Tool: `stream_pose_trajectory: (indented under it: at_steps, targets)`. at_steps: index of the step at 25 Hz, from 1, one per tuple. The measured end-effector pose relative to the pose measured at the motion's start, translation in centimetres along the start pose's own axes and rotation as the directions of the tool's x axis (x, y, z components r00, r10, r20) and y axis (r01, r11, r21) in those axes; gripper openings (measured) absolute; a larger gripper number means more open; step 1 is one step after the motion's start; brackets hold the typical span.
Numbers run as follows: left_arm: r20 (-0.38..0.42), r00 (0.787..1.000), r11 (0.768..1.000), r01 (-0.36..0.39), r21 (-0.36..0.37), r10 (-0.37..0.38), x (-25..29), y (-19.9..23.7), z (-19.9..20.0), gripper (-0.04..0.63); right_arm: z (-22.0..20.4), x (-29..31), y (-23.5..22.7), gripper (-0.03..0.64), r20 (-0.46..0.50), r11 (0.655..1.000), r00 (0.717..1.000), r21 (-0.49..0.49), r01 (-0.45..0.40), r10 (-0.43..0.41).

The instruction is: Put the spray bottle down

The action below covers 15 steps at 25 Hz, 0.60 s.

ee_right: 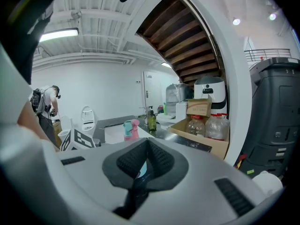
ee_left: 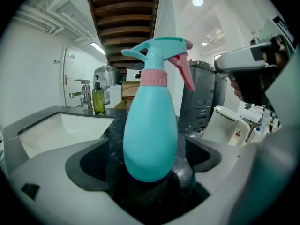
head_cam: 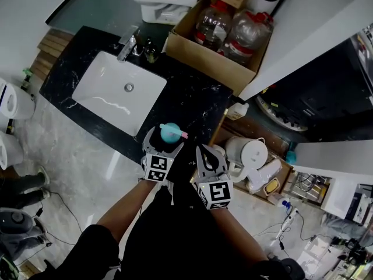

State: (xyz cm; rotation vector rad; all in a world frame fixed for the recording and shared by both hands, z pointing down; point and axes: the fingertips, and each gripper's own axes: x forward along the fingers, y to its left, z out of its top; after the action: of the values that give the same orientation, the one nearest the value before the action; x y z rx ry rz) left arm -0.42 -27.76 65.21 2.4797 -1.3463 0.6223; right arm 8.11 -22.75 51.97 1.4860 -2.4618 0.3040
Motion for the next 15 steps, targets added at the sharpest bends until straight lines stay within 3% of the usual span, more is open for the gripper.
stream_pose_trajectory:
  at_steps: [10,15]
  targets:
    - [0.161,0.986,0.998,-0.030,-0.058,0.039,-6.7,-0.4,3.8,0.499,0.2,-2.1,1.6,0.015,0.028,1.000,0.999,0.011,0.024,-0.025]
    - [0.180,0.982,0.995,-0.034,-0.094,0.051,-9.8,-0.6,4.5,0.497,1.3,-2.7,2.4,0.015,0.054,1.000,0.998,-0.008,0.024,-0.023]
